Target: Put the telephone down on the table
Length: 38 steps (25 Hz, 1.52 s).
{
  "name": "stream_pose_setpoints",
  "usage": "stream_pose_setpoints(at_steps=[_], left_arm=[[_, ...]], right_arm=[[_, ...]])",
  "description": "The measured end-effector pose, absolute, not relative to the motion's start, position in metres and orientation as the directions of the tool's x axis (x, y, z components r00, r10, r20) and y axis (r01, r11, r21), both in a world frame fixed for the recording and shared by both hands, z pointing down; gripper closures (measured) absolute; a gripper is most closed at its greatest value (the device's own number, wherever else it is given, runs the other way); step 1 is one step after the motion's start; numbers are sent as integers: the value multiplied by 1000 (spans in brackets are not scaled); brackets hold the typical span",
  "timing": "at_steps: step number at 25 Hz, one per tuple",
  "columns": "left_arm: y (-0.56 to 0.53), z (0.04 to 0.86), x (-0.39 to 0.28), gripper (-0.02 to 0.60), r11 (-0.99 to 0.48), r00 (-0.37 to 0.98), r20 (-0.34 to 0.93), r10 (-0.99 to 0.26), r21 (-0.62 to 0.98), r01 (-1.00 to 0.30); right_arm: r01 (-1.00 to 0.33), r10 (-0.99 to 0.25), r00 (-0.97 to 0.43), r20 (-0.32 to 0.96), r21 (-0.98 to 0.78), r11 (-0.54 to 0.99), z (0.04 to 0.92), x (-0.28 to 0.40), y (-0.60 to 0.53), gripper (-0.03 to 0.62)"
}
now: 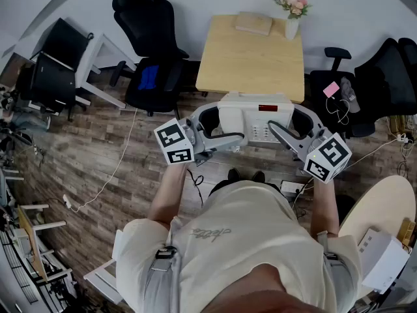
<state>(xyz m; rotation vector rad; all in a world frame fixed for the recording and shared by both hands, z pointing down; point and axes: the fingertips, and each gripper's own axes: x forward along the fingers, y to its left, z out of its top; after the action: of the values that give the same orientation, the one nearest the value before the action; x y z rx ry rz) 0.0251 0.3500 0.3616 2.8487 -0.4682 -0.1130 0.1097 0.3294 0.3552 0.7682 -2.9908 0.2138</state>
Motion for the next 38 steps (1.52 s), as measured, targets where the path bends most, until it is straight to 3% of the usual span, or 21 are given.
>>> stream_pose_setpoints(at_steps=[11,23,38], left_arm=[[346,371,21,203,-916,943,-39,-329,257,-309],[332,368,-65,202,-916,942,-77,-326,273,-294],[268,398,-88,202,-864,914,-69,-401,361,-351]], right_arm=[[-475,-469,-880,72,-123,872,365,105,325,359],[-478,-469,-878,96,-125,869,361,20,312,359],[-425,-407,-905,129,-206,881,393,-3,241,359]])
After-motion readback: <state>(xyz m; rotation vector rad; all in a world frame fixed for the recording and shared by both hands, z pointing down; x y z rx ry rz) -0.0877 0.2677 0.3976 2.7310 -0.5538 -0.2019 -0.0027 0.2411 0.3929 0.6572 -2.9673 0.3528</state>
